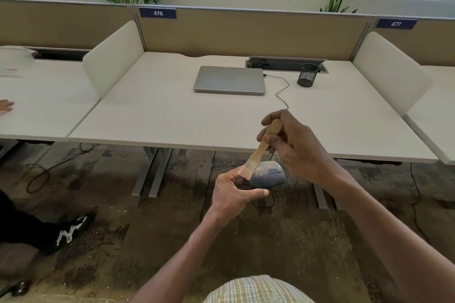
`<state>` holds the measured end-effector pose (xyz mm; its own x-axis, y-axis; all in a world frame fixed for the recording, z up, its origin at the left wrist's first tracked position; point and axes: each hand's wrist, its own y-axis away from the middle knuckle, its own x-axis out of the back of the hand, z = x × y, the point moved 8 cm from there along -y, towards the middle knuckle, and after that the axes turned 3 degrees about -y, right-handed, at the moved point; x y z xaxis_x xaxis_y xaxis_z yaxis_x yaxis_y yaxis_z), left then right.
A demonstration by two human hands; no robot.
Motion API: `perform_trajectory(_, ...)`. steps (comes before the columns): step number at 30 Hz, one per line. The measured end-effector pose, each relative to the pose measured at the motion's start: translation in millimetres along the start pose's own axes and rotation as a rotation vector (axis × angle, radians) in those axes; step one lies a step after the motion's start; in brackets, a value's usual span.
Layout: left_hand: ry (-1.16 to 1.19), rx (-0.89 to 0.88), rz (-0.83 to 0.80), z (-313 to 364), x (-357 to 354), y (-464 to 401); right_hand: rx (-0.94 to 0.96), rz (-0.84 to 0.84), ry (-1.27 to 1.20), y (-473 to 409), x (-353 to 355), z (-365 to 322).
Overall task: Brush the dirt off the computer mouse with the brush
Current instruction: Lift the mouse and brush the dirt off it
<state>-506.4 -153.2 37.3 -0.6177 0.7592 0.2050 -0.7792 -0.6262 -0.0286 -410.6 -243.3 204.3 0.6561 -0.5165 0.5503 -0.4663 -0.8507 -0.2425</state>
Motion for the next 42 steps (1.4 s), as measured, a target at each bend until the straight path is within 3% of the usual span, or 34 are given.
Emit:
perform_trajectory(10,-0.029,0.008,0.011,-1,2,-3,0.208,-0.055,0.241,3,-17,-23)
perform_trajectory(15,-0.008,0.017,0.011,-1,3,0,0.274,-0.002,0.304,2,-19,-28)
perform_trajectory(42,0.065,0.005,0.026,8,9,10,0.327,-0.044,0.441,6,-15,-34)
